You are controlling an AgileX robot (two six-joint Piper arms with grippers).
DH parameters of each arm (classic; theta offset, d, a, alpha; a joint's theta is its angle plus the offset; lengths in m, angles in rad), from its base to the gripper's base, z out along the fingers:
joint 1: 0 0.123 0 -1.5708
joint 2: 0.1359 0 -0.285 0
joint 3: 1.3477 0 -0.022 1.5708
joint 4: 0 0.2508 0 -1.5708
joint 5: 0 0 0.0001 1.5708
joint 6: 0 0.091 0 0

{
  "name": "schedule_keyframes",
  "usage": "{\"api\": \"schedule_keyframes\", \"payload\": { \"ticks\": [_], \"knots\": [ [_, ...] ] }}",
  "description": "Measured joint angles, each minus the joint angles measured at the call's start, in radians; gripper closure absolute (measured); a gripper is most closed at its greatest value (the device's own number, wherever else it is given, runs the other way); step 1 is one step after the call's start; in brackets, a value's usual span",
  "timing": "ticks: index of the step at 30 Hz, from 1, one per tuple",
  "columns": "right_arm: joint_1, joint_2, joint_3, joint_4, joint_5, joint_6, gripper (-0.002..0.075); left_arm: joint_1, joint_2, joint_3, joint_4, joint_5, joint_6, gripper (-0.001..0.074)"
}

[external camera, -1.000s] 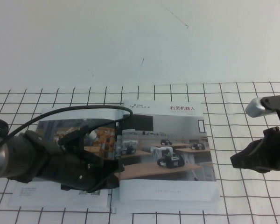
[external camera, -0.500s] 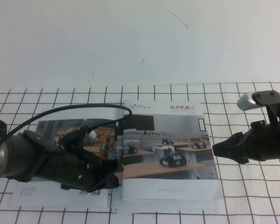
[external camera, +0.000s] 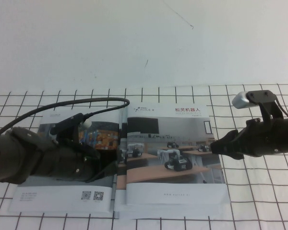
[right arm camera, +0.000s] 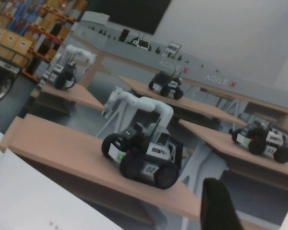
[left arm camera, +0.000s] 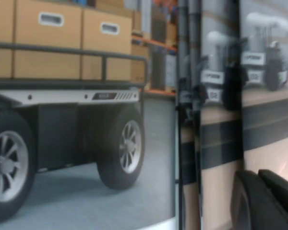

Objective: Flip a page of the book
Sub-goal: Open the closed book

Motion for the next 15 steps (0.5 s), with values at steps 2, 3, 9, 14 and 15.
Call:
{"api": "schedule_keyframes", "payload": {
  "ticks": [2,3,9,14,15],
  "knots": [
    [0.000,0.012,-0.005,0.002,-0.010,-0.011,0.0399,0.000,-0.004,0.000,-0.036,0.000,0.034,0.0738],
    [0.000,0.017,-0.007,0.002,-0.014,-0.014,0.0399,-0.003,-0.004,0.000,-0.055,0.003,0.053,0.0738],
    [0.000,0.057,-0.009,0.012,-0.021,-0.024,0.0398,-0.046,-0.005,0.000,-0.203,-0.014,0.212,0.0738],
    [0.000,0.066,-0.009,0.035,-0.021,-0.035,0.0398,-0.061,0.028,0.000,-0.260,-0.031,0.266,0.0738],
    [0.000,0.066,-0.009,0.037,-0.021,-0.037,0.0398,-0.061,0.041,0.000,-0.265,-0.032,0.267,0.0738]
  ]
}}
